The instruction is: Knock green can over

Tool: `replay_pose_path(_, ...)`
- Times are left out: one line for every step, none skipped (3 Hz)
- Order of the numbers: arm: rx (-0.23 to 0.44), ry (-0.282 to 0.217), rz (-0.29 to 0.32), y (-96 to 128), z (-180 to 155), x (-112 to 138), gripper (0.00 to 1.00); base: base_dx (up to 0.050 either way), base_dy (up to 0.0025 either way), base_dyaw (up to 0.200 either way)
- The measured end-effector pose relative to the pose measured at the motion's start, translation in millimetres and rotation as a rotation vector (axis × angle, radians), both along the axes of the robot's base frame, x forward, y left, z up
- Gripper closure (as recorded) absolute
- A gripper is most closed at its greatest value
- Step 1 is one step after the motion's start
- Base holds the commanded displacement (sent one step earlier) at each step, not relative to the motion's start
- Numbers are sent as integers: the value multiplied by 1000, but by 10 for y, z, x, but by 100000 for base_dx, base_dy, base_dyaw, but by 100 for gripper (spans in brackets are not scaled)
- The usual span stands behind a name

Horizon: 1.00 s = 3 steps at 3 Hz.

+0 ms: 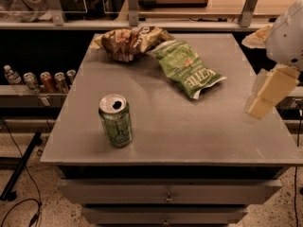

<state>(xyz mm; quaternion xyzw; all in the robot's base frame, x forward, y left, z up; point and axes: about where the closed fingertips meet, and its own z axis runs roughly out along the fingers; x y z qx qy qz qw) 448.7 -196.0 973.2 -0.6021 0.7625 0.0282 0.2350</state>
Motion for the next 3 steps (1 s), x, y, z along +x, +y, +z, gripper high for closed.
replay_pose_path(187, 41, 70, 347, -221, 66, 0, 0, 0, 0)
replay_pose_path(383, 64, 132, 677, -334, 100, 0, 0, 0, 0)
replay_pose_path(588, 73, 185, 1026, -402, 65, 0, 0, 0, 0)
